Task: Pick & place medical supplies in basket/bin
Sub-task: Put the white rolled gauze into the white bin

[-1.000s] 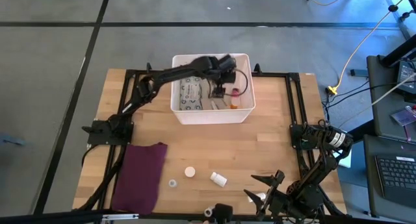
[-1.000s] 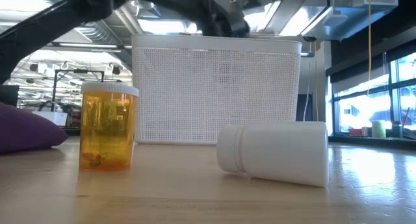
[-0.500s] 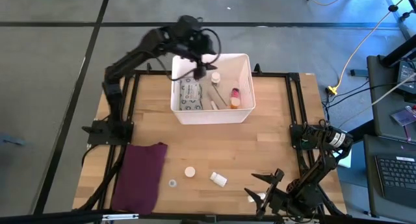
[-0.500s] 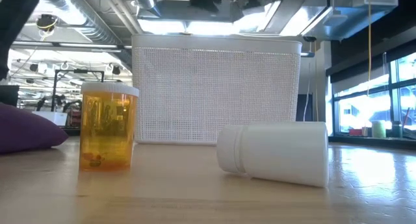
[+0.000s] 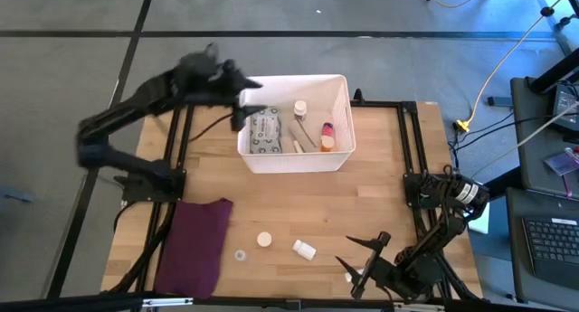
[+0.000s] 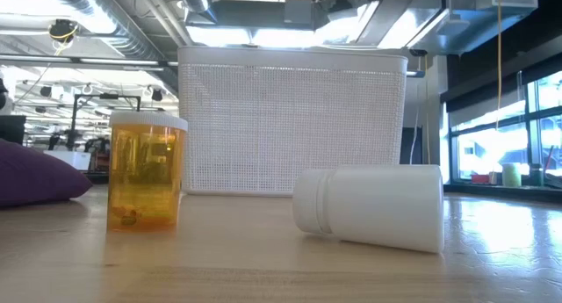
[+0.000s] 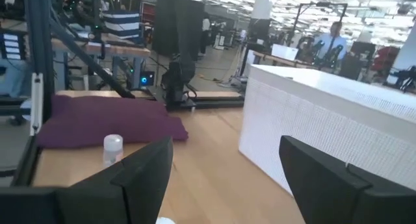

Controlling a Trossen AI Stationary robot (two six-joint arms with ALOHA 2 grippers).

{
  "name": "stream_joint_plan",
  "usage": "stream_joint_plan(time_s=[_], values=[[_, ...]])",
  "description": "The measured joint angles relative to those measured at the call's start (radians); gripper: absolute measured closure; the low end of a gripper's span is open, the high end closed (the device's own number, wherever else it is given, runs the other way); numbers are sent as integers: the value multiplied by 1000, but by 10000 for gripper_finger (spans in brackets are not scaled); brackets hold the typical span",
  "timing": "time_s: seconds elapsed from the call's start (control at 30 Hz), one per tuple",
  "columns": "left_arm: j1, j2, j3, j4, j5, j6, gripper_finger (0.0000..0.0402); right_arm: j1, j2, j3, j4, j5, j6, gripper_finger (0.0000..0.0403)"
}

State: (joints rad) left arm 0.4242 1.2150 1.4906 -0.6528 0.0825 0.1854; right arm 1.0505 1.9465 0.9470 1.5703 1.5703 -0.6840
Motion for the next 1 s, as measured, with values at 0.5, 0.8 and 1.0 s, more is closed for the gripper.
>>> stream_joint_plan(time_s=[0.5,0.8,1.0], values=[[-58,-688,-1005,796,-12,-171,111,-164,0,37,-116,0,52,121],[-58,-756,-1154,878,-12,-173,111,-189,0,37,-120,0,122,121],[-57,-751,-1163,890,-12,-131,111,-273,0,38,-80,-30,35,121]])
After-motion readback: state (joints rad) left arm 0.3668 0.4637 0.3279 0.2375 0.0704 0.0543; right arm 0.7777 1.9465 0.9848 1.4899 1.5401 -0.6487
